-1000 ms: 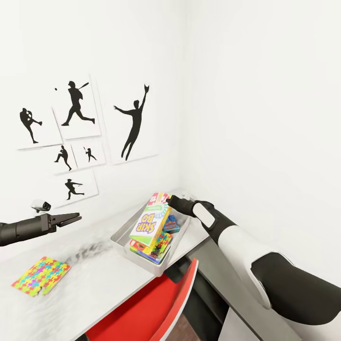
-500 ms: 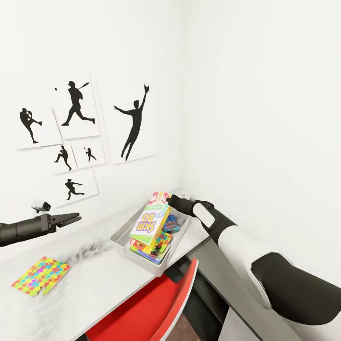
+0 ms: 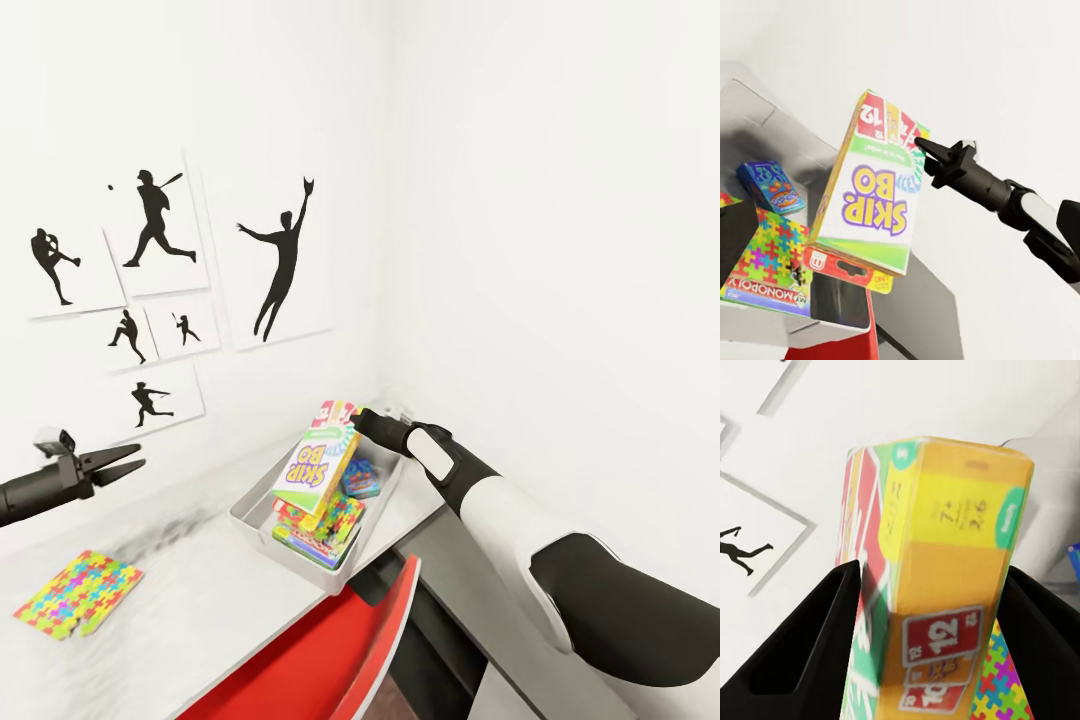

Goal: Put all the toys in the child's room - the three board games (two on the bed and one on the table), the two jigsaw puzzles on the table, and the tennis ball on the table - inside the toy box on the table in the child's room.

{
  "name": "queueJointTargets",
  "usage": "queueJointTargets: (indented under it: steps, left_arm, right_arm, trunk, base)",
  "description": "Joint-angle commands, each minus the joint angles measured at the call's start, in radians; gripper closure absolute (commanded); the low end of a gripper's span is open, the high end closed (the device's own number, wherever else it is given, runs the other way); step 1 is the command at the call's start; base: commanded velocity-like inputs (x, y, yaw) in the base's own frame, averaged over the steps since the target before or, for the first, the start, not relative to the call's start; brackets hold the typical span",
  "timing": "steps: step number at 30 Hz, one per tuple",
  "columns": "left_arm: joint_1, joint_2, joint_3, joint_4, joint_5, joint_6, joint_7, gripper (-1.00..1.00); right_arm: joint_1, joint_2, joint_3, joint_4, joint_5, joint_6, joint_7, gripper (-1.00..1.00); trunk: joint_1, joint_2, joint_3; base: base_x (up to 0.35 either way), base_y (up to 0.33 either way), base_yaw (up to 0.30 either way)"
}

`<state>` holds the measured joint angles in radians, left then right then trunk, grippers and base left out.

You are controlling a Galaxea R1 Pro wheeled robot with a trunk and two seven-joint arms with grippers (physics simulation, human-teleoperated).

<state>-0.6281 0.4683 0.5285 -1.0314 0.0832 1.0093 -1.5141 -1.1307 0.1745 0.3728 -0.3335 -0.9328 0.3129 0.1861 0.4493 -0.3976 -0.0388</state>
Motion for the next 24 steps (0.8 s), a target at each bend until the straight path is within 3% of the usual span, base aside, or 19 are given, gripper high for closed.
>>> queueJointTargets:
  steps: [1,8,24]
  left_arm:
    - [-0.001,-0.001,0.002,0.000,0.000,0.011,0.008,-1.00]
    - [-0.001,-0.005,0.007,0.009,0.001,0.012,0.043,-1.00]
    - [-0.001,-0.006,0.007,0.022,0.001,0.012,0.046,-1.00]
  right_arm:
    - [-0.001,0.000,0.002,0.001,-0.001,0.002,0.002,1.00]
    - [-0.001,0.000,0.002,0.001,-0.001,0.003,0.002,1.00]
    - [-0.001,0.000,0.002,0.001,-0.003,0.005,0.001,1.00]
  trunk:
    - [0.001,-0.002,-0.002]
    - [0.001,-0.002,-0.002]
    - [0.001,-0.002,-0.002]
  base:
    - [0.010,0.000,0.000]
    - [0.003,0.000,0.000]
    - [0.000,0.043,0.000]
